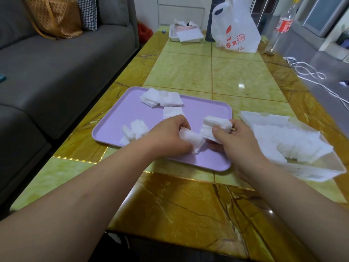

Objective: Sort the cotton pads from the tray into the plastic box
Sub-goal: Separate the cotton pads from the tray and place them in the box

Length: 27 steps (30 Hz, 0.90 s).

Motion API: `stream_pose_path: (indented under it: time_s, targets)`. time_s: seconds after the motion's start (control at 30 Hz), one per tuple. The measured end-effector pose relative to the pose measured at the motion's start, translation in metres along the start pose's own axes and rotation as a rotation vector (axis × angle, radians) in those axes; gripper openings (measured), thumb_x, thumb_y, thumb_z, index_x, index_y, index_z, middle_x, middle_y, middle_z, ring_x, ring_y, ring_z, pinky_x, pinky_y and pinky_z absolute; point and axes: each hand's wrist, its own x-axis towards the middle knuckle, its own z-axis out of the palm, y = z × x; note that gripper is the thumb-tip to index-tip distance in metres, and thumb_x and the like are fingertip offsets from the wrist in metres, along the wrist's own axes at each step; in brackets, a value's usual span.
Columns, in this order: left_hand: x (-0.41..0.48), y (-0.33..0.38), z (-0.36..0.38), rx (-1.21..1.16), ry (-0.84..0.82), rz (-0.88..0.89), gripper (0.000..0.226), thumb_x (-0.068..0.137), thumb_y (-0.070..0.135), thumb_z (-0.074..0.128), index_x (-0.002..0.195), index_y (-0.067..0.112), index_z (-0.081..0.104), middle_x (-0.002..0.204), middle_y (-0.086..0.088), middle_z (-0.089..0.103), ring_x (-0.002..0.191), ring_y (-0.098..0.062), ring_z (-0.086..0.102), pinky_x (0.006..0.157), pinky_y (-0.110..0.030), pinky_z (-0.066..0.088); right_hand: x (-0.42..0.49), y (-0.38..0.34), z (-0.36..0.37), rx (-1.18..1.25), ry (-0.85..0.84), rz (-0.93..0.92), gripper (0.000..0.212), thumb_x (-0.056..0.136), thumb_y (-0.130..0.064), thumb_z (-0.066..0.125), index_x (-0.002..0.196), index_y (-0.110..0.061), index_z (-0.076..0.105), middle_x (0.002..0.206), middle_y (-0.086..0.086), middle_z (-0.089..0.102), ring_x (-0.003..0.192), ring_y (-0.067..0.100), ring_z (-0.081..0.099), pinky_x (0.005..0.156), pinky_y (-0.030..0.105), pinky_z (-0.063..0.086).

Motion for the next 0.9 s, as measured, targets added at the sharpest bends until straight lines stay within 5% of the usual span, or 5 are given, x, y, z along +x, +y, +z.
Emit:
stream_pose_path:
  time_s: [0.47, 0.67, 0.77, 0.9]
  targets:
    - [-0.005, 0.000, -0.014, -0.200, 0.102, -0.003, 0.021, 0.083, 0.026, 0.078, 0.086, 0.008, 0.068, 0.076, 0.004, 0.066, 0.064, -0.008, 0.058, 0.059, -0.023, 0.048, 0.003, 0.001, -0.002, -0.010, 0.033, 0.017, 0.015, 0.099, -0.016, 0.065, 0.113, -0.015, 0.057, 0.113, 0.011, 0.072, 0.088, 0.024, 0.078, 0.076, 0.033, 0.063]
    - [-0.010, 0.009, -0.024, -0.506, 0.088, 0.058, 0.021, 0.093, 0.015, 0.074, 0.093, -0.003, 0.065, 0.078, -0.018, 0.070, 0.061, -0.008, 0.064, 0.055, -0.019, 0.044, 0.001, -0.003, -0.001, 0.014, 0.041, 0.027, 0.010, 0.099, -0.013, 0.065, 0.107, -0.017, 0.059, 0.108, 0.013, 0.074, 0.088, 0.029, 0.077, 0.077, 0.037, 0.065]
    - [-0.013, 0.015, -0.020, -0.616, -0.032, 0.123, 0.011, 0.092, 0.013, 0.075, 0.097, 0.005, 0.068, 0.078, -0.006, 0.074, 0.068, -0.015, 0.068, 0.054, -0.024, 0.044, -0.003, -0.009, 0.000, 0.025, -0.062, 0.016, 0.019, 0.094, -0.005, 0.069, 0.110, -0.015, 0.067, 0.103, 0.010, 0.079, 0.093, 0.027, 0.077, 0.081, 0.042, 0.064]
    - [-0.010, 0.015, -0.008, -0.580, 0.025, 0.110, 0.017, 0.090, 0.011, 0.077, 0.098, 0.001, 0.068, 0.076, -0.013, 0.075, 0.062, -0.013, 0.065, 0.057, -0.017, 0.047, -0.009, -0.014, 0.004, 0.021, -0.268, 0.014, 0.027, 0.092, -0.004, 0.070, 0.118, -0.010, 0.072, 0.108, 0.012, 0.078, 0.101, 0.028, 0.076, 0.087, 0.047, 0.061]
